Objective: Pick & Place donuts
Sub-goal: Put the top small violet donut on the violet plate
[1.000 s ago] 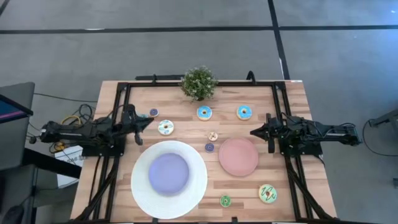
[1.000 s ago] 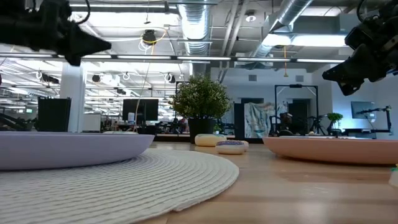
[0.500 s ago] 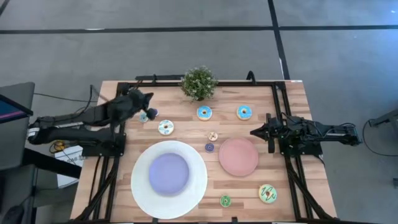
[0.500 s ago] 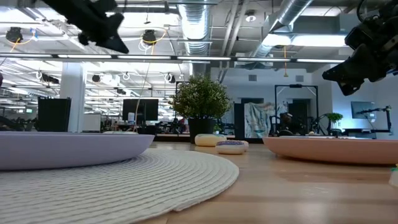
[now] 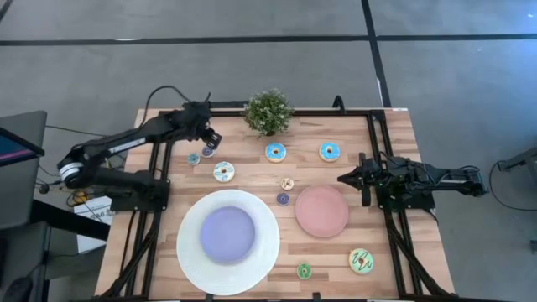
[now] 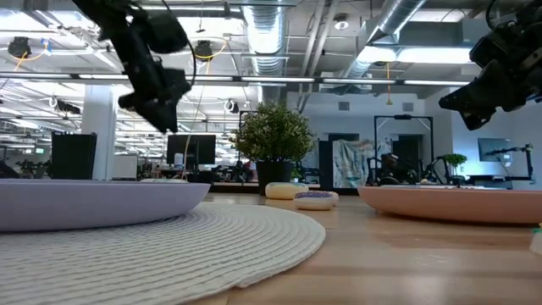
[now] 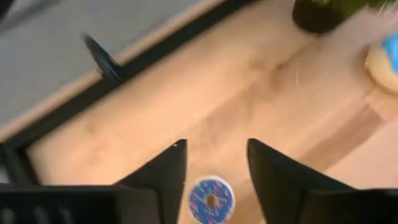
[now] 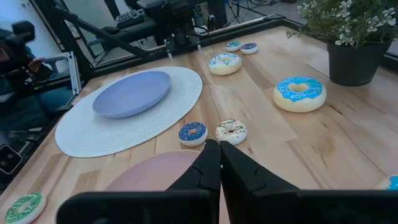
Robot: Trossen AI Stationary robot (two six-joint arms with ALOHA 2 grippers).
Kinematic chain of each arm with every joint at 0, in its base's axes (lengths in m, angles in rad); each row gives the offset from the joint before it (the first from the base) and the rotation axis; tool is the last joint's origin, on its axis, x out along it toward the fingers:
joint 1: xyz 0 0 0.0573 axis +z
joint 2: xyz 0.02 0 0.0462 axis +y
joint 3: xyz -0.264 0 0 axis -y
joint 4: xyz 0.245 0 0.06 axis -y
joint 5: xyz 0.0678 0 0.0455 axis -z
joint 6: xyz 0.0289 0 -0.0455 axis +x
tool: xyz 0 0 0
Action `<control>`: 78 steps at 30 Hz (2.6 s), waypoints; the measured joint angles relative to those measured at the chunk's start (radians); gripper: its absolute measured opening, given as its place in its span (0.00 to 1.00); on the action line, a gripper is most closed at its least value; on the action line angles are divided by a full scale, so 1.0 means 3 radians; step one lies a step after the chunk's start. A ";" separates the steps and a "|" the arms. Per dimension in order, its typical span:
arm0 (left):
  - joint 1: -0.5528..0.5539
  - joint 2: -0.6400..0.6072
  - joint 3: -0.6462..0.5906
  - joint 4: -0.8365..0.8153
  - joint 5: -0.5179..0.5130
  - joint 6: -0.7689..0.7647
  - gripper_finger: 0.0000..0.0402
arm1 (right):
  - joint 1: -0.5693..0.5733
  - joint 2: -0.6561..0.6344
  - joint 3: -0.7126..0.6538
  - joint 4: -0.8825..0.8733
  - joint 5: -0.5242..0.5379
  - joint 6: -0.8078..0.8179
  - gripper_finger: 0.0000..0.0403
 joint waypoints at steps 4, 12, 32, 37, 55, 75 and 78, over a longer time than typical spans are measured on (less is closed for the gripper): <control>0.0035 0.0308 0.0001 -0.0011 0.0109 0.0040 0.57 | 0.0000 0.0000 0.0000 0.0000 0.0000 -0.0001 0.00; 0.0035 0.0736 0.0001 -0.0033 0.0123 0.0017 0.68 | 0.0000 0.0000 0.0000 0.0001 0.0000 0.0000 0.00; 0.0037 0.1348 0.0002 -0.0060 0.0082 -0.0059 0.68 | 0.0001 -0.0001 0.0000 0.0001 0.0000 -0.0001 0.00; 0.0046 0.1348 0.0005 -0.0208 0.0112 -0.0073 0.68 | 0.0001 0.0000 0.0000 0.0000 0.0000 -0.0001 0.00; 0.0045 0.1348 0.0005 -0.0360 0.0148 -0.0073 0.54 | 0.0001 0.0000 -0.0001 0.0001 0.0000 -0.0001 0.00; -0.0092 0.0663 0.0002 -0.0365 0.0168 -0.0209 0.50 | 0.0001 -0.0001 0.0000 0.0001 0.0000 -0.0001 0.00; -0.0369 0.0371 0.0002 -0.0362 0.0206 -0.0346 0.50 | 0.0001 0.0000 0.0000 0.0000 0.0000 0.0000 0.00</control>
